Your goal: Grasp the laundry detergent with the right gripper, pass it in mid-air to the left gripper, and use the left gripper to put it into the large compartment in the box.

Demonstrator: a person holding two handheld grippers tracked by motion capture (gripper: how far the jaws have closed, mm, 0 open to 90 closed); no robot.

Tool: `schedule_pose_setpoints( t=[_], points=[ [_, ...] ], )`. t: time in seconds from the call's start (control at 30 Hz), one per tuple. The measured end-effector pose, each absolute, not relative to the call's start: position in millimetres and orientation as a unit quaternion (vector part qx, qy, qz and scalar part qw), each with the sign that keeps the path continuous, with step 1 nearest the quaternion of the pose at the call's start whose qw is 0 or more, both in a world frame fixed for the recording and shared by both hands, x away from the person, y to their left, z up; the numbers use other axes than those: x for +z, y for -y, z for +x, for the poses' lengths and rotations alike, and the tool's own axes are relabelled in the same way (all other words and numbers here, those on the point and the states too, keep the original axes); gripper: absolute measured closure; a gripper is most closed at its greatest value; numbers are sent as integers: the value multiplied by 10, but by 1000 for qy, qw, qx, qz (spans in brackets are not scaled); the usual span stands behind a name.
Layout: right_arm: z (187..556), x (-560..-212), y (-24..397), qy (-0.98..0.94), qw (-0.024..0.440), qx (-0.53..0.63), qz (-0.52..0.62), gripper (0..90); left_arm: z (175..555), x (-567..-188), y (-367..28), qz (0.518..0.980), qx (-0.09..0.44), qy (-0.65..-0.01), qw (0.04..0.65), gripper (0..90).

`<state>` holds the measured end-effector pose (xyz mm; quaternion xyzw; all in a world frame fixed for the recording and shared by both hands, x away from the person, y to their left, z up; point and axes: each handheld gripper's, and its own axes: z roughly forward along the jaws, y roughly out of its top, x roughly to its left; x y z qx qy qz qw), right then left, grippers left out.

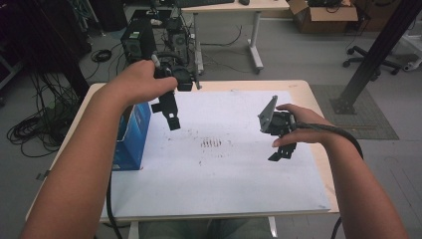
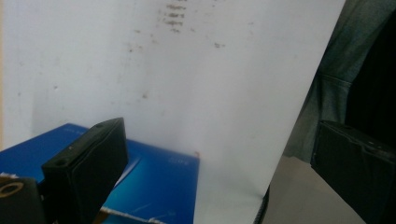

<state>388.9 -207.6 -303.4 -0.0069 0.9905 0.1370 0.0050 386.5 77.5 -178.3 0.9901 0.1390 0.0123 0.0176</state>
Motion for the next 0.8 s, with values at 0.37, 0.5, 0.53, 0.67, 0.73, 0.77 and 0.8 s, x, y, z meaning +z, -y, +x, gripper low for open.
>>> schedule_pose_setpoints(
  t=[0.37,0.5,0.53,0.67,0.73,0.77,0.8],
  points=[
    [3901,-2970,2048,-992,-1,124,-11,40,3857,-2123,-690,994,-15,-111,1,45],
    [3912,-2928,2043,-993,-1,119,-13,40,3867,-2194,-683,994,-21,-112,3,45],
    [3914,-2922,2043,-993,0,120,-12,40,3870,-2208,-681,994,-19,-111,5,45],
    [3927,-2911,2029,-993,1,119,-13,40,3880,-2237,-671,993,-18,-112,6,45],
    [3932,-2913,2022,-993,0,117,-14,41,3883,-2237,-664,994,-21,-111,10,44],
    [3936,-2918,2018,-993,-1,119,-14,40,3886,-2238,-658,994,-21,-111,10,45],
    [3942,-2919,2016,-993,-1,118,-15,41,3889,-2237,-654,994,-21,-111,9,45]
  ],
)
